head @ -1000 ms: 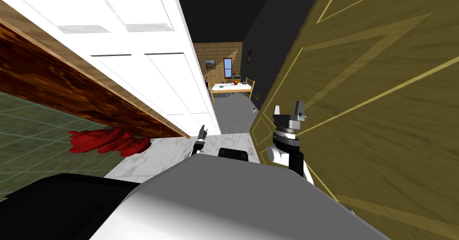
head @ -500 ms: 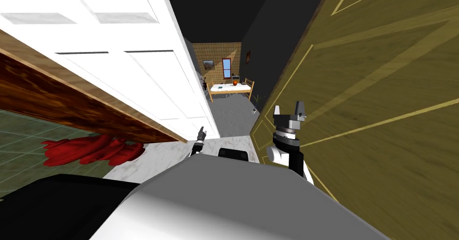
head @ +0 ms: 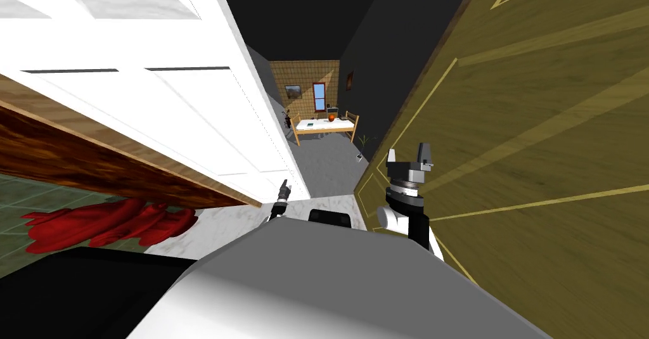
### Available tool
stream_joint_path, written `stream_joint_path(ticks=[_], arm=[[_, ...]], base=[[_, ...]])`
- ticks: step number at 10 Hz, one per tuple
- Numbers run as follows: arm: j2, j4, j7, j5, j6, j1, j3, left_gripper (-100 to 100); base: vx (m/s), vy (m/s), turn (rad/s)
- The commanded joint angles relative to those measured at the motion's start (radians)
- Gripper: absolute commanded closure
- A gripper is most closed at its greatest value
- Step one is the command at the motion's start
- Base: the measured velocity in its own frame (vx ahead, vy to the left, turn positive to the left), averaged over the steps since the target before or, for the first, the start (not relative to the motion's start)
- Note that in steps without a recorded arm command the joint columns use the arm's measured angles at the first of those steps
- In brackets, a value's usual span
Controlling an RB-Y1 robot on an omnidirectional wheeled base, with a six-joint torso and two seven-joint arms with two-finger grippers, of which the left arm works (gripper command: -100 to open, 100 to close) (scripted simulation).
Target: Pull the door open
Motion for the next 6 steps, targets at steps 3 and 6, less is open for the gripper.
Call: stream_joint_path(ticks=[3, 6], arm=[[0.005, 0.028, -0.003, 0.008, 0.008, -0.027, 0.016, -100], [0.008, 0.047, -0.005, 0.014, 0.014, -0.046, 0.027, -100]], base=[[0.189, 0.037, -0.054], [0.180, 0.053, -0.046]])
